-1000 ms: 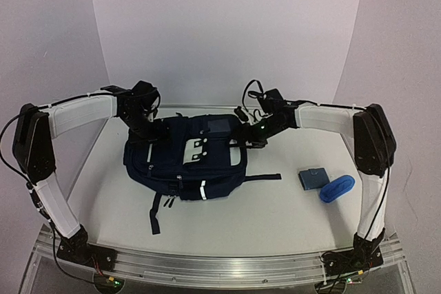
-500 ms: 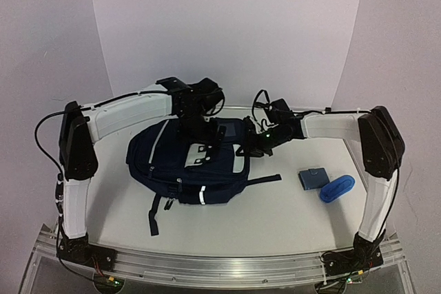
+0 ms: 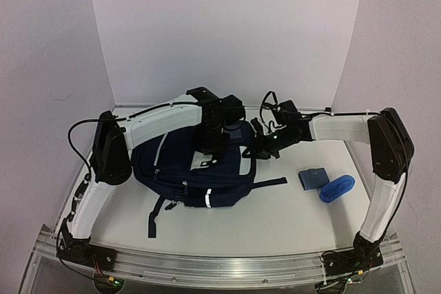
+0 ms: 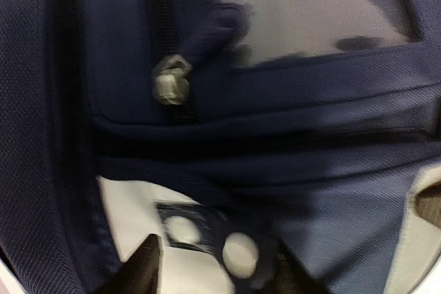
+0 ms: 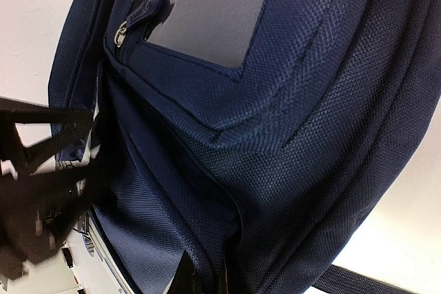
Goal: Pack the student bag
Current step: Adjust the student bag at the center of the board.
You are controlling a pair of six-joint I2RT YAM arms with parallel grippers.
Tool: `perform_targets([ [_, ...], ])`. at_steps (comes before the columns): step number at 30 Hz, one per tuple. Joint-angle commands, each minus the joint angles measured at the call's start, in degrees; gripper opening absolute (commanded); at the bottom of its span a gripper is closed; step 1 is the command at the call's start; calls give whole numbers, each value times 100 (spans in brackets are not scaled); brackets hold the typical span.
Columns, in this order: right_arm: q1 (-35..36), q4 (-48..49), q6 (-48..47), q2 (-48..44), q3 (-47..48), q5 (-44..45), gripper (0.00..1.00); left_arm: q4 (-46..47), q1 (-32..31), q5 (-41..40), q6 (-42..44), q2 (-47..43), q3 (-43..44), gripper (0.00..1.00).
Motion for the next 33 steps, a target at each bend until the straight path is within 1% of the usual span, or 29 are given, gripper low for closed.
perform_targets([
  [1, -234, -295, -143, -497, -238, 133, 0, -1655, 115, -743, -517, 63, 122, 35],
  [4, -378, -308, -192, -636, -372, 199, 0, -1717, 235, -804, -657, -230, -54, 20],
  [6, -463, -315, -220, -715, -450, 221, 0, -1603, 342, -734, -667, -485, -308, 5],
  [7, -502, -317, -247, -757, -487, 264, 0, -1517, 398, -704, -665, -631, -452, 1],
  [8, -552, -323, -273, -796, -519, 332, 0, -1339, 463, -612, -607, -813, -669, 0],
  [11, -708, -335, -341, -827, -558, 446, 0, -743, 701, -270, -489, -1399, -1375, 0],
  [15, -942, -355, -500, -740, -420, 518, 0, 162, 1203, 186, -381, -2159, -2489, 0],
  [18, -1044, -379, -645, -631, -316, 620, 0, 648, 1533, 431, -292, -2493, -3206, 0],
  [20, -1070, -419, -770, -550, -255, 685, 0, 878, 1706, 614, -245, -2540, -3701, 0],
  [23, -1082, -473, -930, -431, -189, 872, 0, 1058, 1753, 661, -275, -2356, -4245, 0],
  [25, -1100, -512, -1039, -378, -151, 1007, 0, 1170, 1758, 658, -357, -2156, -4443, 0],
  [28, -1096, -596, -1192, -321, -127, 1127, 0, 1325, 1754, 706, -452, -1803, -4490, 1],
  [29, -1098, -648, -1247, -300, -115, 1149, 0, 1391, 1755, 774, -453, -1683, -4476, 2],
  [33, -1096, -878, -1476, -321, -34, 1187, 14, 1611, 1747, 1117, -409, -1340, -4443, 23],
])
